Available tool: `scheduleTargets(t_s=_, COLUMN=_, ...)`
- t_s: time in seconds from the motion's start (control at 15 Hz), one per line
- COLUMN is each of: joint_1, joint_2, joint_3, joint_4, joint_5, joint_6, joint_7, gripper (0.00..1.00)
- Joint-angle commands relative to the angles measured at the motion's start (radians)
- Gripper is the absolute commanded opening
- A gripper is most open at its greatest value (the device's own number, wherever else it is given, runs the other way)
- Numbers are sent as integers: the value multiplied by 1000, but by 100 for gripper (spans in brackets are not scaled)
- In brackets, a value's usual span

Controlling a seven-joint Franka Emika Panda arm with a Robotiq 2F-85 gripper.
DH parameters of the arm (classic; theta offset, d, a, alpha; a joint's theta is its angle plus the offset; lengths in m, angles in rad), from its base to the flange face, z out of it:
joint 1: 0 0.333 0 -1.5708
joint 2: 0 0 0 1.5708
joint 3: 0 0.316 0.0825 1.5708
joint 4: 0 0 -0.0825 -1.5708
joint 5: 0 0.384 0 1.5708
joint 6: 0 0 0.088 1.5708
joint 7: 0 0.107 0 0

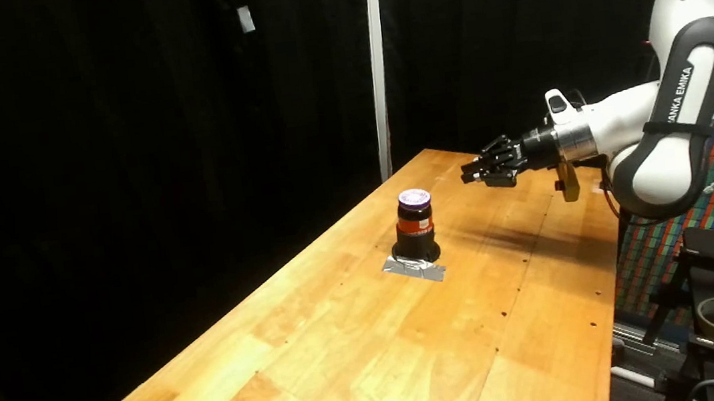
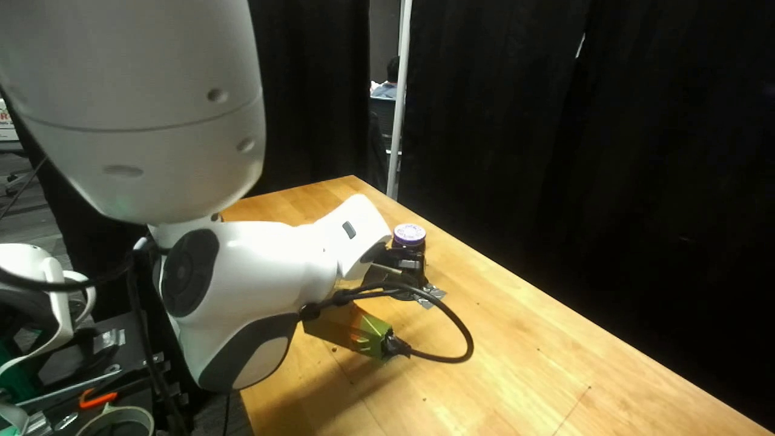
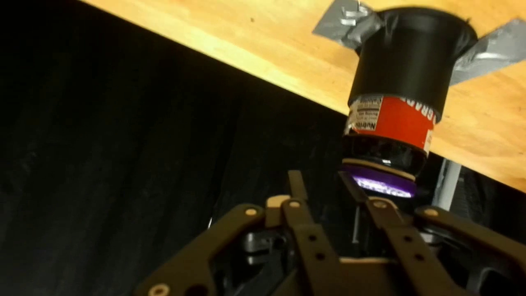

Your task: Put the elastic around the bottle on the table

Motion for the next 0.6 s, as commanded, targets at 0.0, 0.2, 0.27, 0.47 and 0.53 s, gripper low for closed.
scheduleTargets(t_s=0.0, joint_1=55, joint_2=-234, joint_3=57, joint_4=-86, joint_5=273, joint_6=-222, joint_7=-25, gripper=61)
scheduleTargets(t_s=0.2, joint_1=137, joint_2=-390, joint_3=69, joint_4=-91, joint_5=522, joint_6=-428, joint_7=-72, gripper=83)
scheduleTargets(t_s=0.27, joint_1=176, joint_2=-447, joint_3=60, joint_4=-93, joint_5=607, joint_6=-484, joint_7=-94, gripper=90)
scheduleTargets(t_s=0.47, joint_1=292, joint_2=-618, joint_3=22, joint_4=-106, joint_5=866, joint_6=-651, joint_7=-213, gripper=100)
scheduleTargets(t_s=0.53, joint_1=329, joint_2=-676, joint_3=5, joint_4=-123, joint_5=954, joint_6=-692, joint_7=-268, gripper=100)
